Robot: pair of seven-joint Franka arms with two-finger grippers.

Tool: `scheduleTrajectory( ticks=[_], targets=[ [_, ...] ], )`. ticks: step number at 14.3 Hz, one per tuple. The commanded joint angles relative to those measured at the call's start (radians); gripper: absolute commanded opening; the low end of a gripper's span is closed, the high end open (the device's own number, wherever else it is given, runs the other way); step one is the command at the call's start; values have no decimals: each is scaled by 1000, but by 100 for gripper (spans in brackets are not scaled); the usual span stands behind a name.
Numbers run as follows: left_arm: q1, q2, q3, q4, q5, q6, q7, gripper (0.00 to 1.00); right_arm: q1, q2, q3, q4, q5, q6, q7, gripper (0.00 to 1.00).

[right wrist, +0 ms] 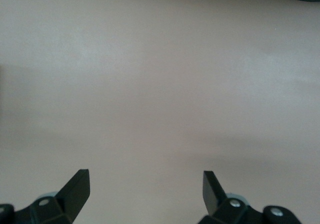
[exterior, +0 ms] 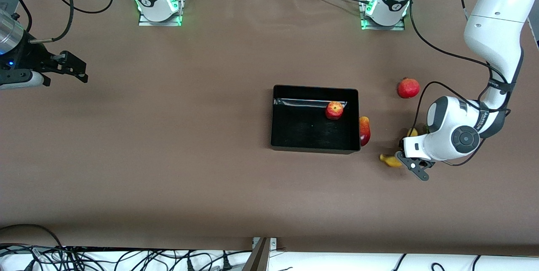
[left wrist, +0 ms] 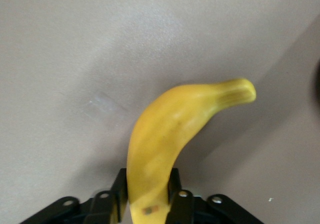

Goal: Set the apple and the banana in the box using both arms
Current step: 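Move the left gripper to the yellow banana and grasp it, then lift the banana and lower it into the black box with the left gripper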

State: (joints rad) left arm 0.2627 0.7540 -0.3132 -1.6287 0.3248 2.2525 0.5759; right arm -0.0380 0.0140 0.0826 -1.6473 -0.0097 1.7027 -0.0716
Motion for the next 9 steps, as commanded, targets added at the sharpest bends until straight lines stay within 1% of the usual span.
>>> scheduleTrajectory(
  ticks=[1,2,3,4,6,7,8,9],
  targets=[
    [7,-30,-6,-25,28,-10,4,0,-17,3,16,14,4,-3,-4,100],
    [4,-66,-15,-19,26,-71,-7,0,-17,3,16,14,4,-3,-4,100],
    [-10,-108,-21,-2,20,-161,-43,0,-17,3,16,14,4,-3,-4,100],
    [-40,-152,-32,15,17,-265,-116,0,-17,3,16,14,4,-3,-4,100],
    [-127,-211,-49,70,8,-451,-317,0,-17,3,16,14,4,-2,-4,100],
    [-178,-226,-64,98,2,-512,-437,0,-17,3,14,14,4,-1,-4,100],
    [-212,-228,-85,122,-10,-549,-556,0,-17,3,16,14,4,-1,-4,100],
    [-233,-226,-110,125,-36,-570,-676,0,-17,3,16,14,4,-1,-4,100]
  ],
)
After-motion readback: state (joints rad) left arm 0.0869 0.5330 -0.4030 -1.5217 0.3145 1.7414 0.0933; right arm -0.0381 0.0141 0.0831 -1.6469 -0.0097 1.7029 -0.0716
